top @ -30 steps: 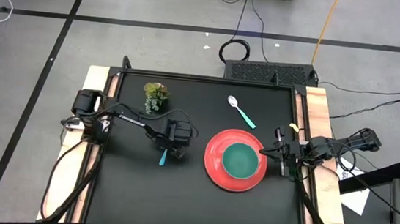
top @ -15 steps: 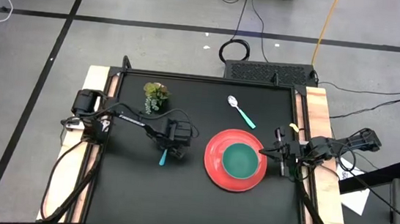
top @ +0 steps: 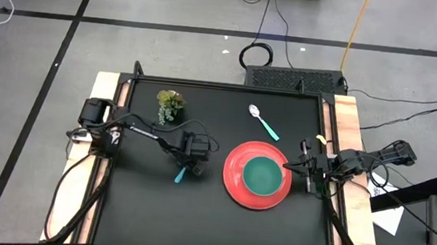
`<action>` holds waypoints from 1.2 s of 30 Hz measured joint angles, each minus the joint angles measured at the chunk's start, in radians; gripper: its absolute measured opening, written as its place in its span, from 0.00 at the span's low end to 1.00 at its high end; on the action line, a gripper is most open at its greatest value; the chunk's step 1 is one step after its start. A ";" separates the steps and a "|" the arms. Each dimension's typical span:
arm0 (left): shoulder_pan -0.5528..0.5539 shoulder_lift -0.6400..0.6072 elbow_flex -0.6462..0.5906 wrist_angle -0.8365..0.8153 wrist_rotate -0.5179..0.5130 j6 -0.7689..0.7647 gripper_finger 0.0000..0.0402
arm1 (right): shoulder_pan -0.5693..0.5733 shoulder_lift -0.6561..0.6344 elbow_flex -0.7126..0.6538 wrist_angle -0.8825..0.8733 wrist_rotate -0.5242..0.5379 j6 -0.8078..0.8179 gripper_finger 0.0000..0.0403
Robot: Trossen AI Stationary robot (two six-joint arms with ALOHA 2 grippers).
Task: Set table place
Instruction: Put the blue fork on the orange plate to the left of the green bowl
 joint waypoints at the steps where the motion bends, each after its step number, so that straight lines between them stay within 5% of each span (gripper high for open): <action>1: 0.000 0.000 0.000 0.002 -0.006 -0.001 0.09 | 0.000 0.000 0.000 0.000 0.000 0.000 0.00; 5: -0.004 -0.009 -0.001 0.004 -0.016 0.000 0.03 | 0.000 0.000 0.000 0.000 0.000 0.000 0.00; 26: -0.020 -0.253 -0.006 -0.017 -0.110 0.030 0.02 | 0.000 0.000 0.000 0.000 0.000 0.020 0.00; 36: -0.027 -0.259 -0.005 0.205 -0.055 0.090 0.02 | 0.000 0.000 0.000 0.000 0.000 0.018 0.00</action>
